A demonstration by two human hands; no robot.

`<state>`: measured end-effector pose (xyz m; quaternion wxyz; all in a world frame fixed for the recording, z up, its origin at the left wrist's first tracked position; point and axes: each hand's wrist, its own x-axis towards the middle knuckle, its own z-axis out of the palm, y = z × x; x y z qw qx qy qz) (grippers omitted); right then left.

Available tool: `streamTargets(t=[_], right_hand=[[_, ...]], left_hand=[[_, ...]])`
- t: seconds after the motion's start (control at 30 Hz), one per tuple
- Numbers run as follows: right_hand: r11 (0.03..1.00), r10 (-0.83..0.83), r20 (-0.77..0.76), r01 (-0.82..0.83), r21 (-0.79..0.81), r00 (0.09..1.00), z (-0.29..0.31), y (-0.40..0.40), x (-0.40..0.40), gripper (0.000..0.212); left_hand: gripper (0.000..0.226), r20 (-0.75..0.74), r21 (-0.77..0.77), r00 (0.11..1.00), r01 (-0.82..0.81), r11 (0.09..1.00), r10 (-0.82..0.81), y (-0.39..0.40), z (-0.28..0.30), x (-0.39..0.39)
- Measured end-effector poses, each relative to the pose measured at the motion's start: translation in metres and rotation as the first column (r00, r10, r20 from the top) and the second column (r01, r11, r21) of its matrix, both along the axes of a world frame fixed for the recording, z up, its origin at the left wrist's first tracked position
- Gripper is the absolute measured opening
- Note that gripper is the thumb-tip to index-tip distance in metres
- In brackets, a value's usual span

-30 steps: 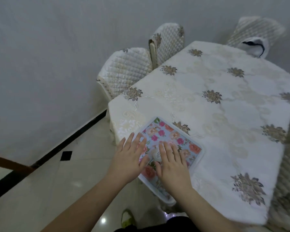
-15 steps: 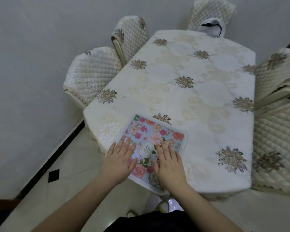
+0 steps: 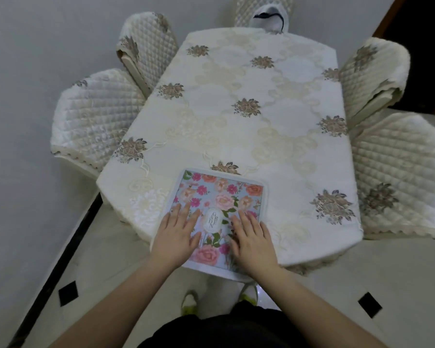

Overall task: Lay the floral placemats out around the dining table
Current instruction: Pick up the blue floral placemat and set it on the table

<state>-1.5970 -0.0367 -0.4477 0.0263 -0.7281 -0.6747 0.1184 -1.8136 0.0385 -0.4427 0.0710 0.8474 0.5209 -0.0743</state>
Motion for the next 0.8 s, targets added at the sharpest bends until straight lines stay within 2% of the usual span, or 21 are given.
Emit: streamTargets(t=[0.33, 0.47, 0.6, 0.7, 0.8], right_hand=[[0.988, -0.147, 0.049, 0.15, -0.048, 0.988, -0.014, -0.003, -0.034, 0.066], [0.976, -0.199, 0.046, 0.202, -0.076, 0.979, -0.015, -0.005, -0.031, 0.068], [0.96, -0.245, 0.043, 0.249, -0.126, 0.968, -0.012, -0.006, -0.02, 0.08], [0.945, -0.285, 0.025, 0.286, -0.161, 0.958, -0.007, -0.005, -0.014, 0.081], [0.927, -0.309, 0.009, 0.303, -0.219, 0.951, -0.007, -0.004, -0.011, 0.081]], left_hand=[[0.058, 0.078, -0.035, 0.987, 0.146, 0.989, -0.143, 0.019, -0.019, -0.046], [0.06, 0.084, -0.069, 0.995, 0.066, 0.995, -0.06, 0.028, -0.022, -0.043], [0.081, 0.087, -0.156, 0.995, -0.035, 0.987, 0.049, 0.03, -0.018, -0.037], [0.069, 0.049, -0.197, 0.996, -0.062, 0.978, 0.073, 0.033, -0.021, -0.037], [0.062, 0.072, -0.222, 0.992, -0.081, 0.972, 0.099, 0.038, -0.022, -0.039]])
